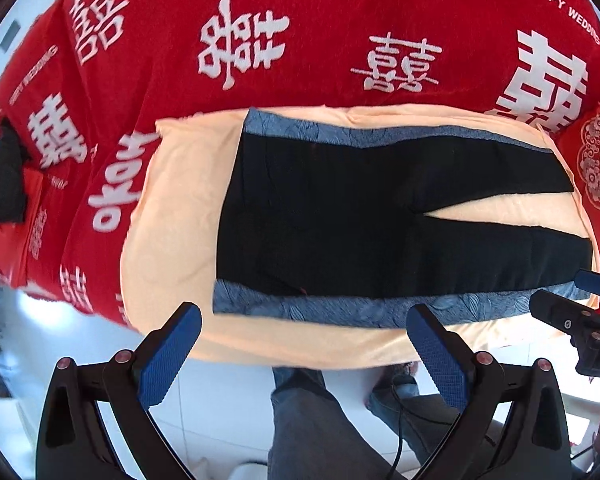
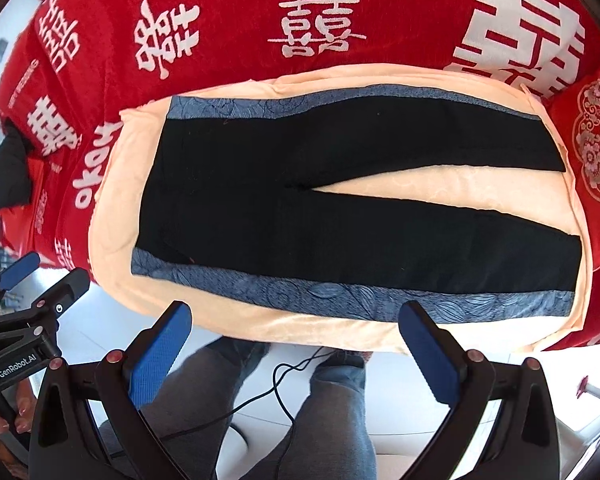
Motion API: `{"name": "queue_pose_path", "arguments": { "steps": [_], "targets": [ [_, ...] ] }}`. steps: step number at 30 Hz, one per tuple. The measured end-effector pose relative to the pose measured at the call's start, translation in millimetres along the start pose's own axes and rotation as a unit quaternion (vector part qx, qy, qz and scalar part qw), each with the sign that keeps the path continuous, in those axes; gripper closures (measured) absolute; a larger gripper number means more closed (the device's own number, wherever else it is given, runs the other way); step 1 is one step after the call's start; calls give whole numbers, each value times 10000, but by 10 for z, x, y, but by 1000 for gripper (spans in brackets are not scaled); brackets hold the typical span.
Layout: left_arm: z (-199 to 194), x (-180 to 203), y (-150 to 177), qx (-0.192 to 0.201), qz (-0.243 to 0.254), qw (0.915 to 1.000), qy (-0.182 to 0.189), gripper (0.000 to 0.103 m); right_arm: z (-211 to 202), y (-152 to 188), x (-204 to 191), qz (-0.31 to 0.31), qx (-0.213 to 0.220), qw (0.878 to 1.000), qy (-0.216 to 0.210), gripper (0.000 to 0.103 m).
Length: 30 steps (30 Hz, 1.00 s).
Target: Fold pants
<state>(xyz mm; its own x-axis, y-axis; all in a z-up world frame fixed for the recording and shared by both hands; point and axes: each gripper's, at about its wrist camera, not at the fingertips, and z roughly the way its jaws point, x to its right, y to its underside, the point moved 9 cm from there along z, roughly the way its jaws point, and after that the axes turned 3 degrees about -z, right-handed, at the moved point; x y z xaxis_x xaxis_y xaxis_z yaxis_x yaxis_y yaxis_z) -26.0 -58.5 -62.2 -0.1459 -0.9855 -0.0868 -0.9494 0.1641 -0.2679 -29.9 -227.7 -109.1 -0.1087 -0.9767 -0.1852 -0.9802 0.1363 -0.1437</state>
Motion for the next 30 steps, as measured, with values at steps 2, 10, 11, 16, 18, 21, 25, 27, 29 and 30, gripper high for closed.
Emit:
{"name": "queue_pose_path", "arguments": {
  "steps": [2,10,11,16,18,21,25,27,29,30],
  "targets": [
    [-31,34,109,-16,-57,10000,-70,0,-4,66,55,-67,-40,10000,-27,0],
    [-42,-30,324,-136,-132,9993,-318,0,73,280,93,-89,-184,9996,-200,0],
    [-28,-50,324,-124,-131,9993,-325,0,86,283,78,-90,-183,9996,-195,0],
    [124,-148,314,-240,-171,9995,-131,0,136,248,11,-63,-130,9999,-67,0],
    [192,-215,308,-308,-274,9991,39,0,173,224,-21,-7,-111,9999,15,0],
    [302,-284,283,-304,-234,9992,151,0,276,209,-94,49,-150,9998,83,0],
    [559,-379,264,-432,-103,9988,208,0,473,222,-165,73,-286,9993,241,0],
    [713,-418,254,-507,-89,9983,255,0,540,226,-180,128,-290,9991,287,0],
    [868,-449,238,-555,-97,9980,294,0,626,231,-186,148,-303,9988,356,0],
    [973,-465,228,-601,-119,9977,307,0,681,239,-179,167,-313,9986,382,0]
  ]
}}
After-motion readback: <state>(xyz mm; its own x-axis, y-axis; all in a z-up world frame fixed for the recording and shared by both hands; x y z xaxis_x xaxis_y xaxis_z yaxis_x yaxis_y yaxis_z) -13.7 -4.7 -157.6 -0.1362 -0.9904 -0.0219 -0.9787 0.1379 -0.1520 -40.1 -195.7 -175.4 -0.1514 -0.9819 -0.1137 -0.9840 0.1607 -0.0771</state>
